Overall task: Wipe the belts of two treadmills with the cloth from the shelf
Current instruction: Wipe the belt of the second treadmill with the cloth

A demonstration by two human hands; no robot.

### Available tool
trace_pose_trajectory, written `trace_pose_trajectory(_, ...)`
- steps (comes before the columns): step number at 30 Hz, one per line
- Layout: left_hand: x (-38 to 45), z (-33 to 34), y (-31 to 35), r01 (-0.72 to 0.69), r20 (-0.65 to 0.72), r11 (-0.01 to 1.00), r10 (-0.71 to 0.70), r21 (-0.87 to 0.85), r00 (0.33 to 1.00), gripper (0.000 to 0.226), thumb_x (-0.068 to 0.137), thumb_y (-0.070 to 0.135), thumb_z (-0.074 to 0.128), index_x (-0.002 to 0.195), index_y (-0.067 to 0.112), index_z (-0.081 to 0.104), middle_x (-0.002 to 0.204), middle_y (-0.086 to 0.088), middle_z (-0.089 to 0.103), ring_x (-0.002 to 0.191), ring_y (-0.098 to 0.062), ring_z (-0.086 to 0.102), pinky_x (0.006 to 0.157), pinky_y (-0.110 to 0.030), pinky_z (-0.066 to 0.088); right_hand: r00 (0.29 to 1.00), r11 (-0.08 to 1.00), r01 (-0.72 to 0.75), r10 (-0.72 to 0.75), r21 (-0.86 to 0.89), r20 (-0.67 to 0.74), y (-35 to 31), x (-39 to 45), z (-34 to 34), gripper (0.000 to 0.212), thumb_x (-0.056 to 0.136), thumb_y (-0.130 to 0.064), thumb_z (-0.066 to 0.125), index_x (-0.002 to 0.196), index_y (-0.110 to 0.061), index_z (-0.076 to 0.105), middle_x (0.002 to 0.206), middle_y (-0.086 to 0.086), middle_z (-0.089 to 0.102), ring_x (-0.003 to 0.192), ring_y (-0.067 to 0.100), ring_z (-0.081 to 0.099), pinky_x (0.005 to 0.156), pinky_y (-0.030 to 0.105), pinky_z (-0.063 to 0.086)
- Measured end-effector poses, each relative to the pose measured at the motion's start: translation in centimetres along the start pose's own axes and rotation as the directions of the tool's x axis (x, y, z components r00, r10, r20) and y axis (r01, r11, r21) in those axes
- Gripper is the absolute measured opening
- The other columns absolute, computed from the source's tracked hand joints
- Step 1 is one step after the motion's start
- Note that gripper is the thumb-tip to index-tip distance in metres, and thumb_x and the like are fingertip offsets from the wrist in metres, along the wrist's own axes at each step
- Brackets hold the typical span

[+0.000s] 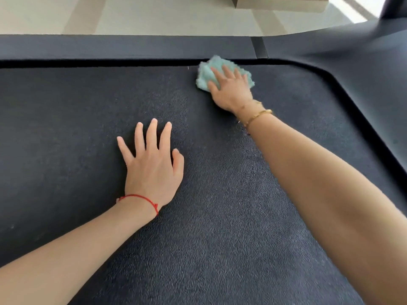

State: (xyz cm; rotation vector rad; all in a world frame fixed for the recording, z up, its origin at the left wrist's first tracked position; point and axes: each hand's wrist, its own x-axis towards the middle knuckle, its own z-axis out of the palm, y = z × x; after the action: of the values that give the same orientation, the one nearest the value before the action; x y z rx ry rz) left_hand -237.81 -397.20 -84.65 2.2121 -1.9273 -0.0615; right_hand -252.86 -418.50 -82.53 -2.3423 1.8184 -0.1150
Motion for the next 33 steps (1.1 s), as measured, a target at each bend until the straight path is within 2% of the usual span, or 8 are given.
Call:
trace_pose_trajectory(5,0.0,0.1,-0.1,0.001,0.000,1.000,-0.001,0.028,1.000,0.066,0.092,0.041,0.017,0.153,0.018,0.030,0.160,-0.010,0.027,0.149,-0.035,0.019,0.114,-0.070,0.013,0.950,0.950,0.310,-0.311,0.042,0.020,-1.4,-1.7,0.8,0.053,0.104,-0.045,0.029,0.154,-0.031,0.021,0.163,0.003,0.014,0.150,0.028,0.006,0.121,0.038,0.000)
trace_pose_trajectory(11,0.0,0.1,-0.1,-0.003,0.000,0.999,0.003,0.035,1.000,0.066,0.093,0.041,0.017,0.153,0.018,0.030,0.160,-0.010,0.028,0.149,-0.035,0.019,0.114,-0.070,0.014,0.993,0.993,-0.097,0.092,-0.060,-0.077,9.3,1.4,-2.2,0.055,0.105,-0.041,0.026,0.154,-0.015,0.023,0.160,0.016,0.020,0.147,0.035,0.018,0.120,0.041,0.012)
trace_pose_trajectory(14,0.1,0.1,-0.1,0.002,0.000,0.999,-0.002,0.034,1.000,0.066,0.093,0.042,0.017,0.153,0.018,0.030,0.160,-0.010,0.027,0.149,-0.035,0.018,0.114,-0.070,0.013,0.977,0.978,-0.208,0.206,-0.031,-0.045,9.2,2.3,-2.0,0.057,0.104,-0.043,0.024,0.155,-0.021,0.018,0.162,0.013,0.013,0.148,0.038,0.011,0.121,0.046,0.006)
trace_pose_trajectory(17,0.1,0.2,-0.1,-0.002,-0.004,1.000,0.003,0.026,1.000,0.066,0.093,0.042,0.017,0.153,0.019,0.030,0.160,-0.010,0.027,0.149,-0.035,0.018,0.114,-0.070,0.013,0.993,0.996,-0.090,0.091,0.009,-0.071,5.7,0.7,-0.7,0.055,0.103,-0.043,0.029,0.155,-0.023,0.023,0.162,0.010,0.016,0.148,0.036,0.012,0.121,0.046,0.004)
trace_pose_trajectory(22,0.0,0.2,-0.1,-0.005,-0.004,1.000,0.005,0.010,1.000,0.067,0.092,0.041,0.017,0.153,0.017,0.032,0.159,-0.010,0.028,0.148,-0.035,0.019,0.113,-0.071,0.013,0.946,0.944,0.323,-0.321,0.066,-0.041,2.4,-5.3,0.8,0.051,0.103,-0.046,0.032,0.153,-0.034,0.024,0.163,0.000,0.017,0.150,0.025,0.009,0.122,0.038,0.001)
trace_pose_trajectory(24,0.0,0.2,-0.1,-0.002,-0.006,1.000,0.002,0.002,1.000,0.066,0.092,0.041,0.018,0.153,0.018,0.032,0.159,-0.010,0.028,0.149,-0.035,0.019,0.114,-0.071,0.012,0.956,0.954,0.292,-0.288,0.063,-0.058,4.0,-4.8,0.3,0.051,0.104,-0.045,0.032,0.153,-0.033,0.025,0.162,0.000,0.018,0.150,0.023,0.010,0.122,0.036,0.003)
trace_pose_trajectory(29,0.0,0.2,-0.2,0.002,-0.014,1.000,-0.002,-0.013,1.000,0.066,0.092,0.043,0.018,0.153,0.020,0.032,0.159,-0.009,0.028,0.149,-0.034,0.018,0.114,-0.070,0.012,0.986,0.990,-0.131,0.135,0.043,-0.101,6.6,-1.7,-0.4,0.054,0.104,-0.044,0.026,0.155,-0.026,0.021,0.163,0.007,0.013,0.149,0.034,0.007,0.122,0.046,0.002)
trace_pose_trajectory(33,-0.1,0.1,-0.1,0.005,-0.015,1.000,-0.005,-0.016,1.000,0.068,0.091,0.044,0.017,0.152,0.020,0.032,0.159,-0.009,0.029,0.149,-0.034,0.018,0.114,-0.069,0.012,0.994,0.996,0.061,-0.055,0.066,-0.095,3.9,-6.6,0.5,0.052,0.104,-0.043,0.029,0.153,-0.026,0.026,0.162,0.007,0.018,0.149,0.033,0.012,0.121,0.043,0.002)
